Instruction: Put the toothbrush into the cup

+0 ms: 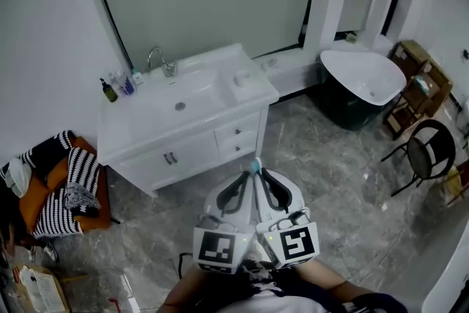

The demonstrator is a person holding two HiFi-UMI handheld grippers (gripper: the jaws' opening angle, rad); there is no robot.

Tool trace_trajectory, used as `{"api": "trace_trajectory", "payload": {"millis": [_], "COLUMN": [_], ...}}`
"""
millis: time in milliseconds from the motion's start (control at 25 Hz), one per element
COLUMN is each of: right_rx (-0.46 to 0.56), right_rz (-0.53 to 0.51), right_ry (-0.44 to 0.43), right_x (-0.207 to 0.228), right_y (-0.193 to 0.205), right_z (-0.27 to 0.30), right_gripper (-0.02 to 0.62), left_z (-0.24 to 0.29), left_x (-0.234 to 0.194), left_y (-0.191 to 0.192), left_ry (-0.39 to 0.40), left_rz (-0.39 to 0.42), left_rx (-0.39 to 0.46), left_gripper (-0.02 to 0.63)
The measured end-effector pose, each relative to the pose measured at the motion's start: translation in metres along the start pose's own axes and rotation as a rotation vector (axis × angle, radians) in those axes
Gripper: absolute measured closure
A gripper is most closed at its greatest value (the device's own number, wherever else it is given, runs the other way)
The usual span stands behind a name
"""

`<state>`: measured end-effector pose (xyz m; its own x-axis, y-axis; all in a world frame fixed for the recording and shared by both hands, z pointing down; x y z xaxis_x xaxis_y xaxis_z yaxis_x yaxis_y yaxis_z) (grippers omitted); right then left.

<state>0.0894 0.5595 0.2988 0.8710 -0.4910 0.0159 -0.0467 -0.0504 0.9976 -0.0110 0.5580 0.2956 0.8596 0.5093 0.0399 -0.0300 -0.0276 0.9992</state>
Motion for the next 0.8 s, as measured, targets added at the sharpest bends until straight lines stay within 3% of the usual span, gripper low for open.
{"api": "trace_trajectory", "payload": {"millis": [320,800], "right_rx": [0.016,0.014], "right_rz": [0.012,0.008], "right_ry": [-0.026,-0.013], "right_x": [0.031,0.065], "right_y": [0.002,0.009], "right_z": [0.016,0.109], "right_gripper": [0.574,0.574], "left_z": [0.032,0.105], "left_x": [0.001,-0.072], "left_y": [0.002,0.006], "left_ry": [-0.021,-0.009], "left_rz": [0.001,0.008], "left_rx": [0.005,0.023], "left_gripper": [0.606,0.606]}}
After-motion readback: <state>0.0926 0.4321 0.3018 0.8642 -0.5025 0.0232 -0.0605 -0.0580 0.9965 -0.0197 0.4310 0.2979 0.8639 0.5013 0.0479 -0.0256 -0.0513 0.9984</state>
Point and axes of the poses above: the fingertips, and each gripper's own axes: z forward along the fingers, x to its right, y out of its underside, the point moved 8 cm from there along -z, backward along the fingers, and after that the axes turned 2 degrees about z, right-handed, at the moved point
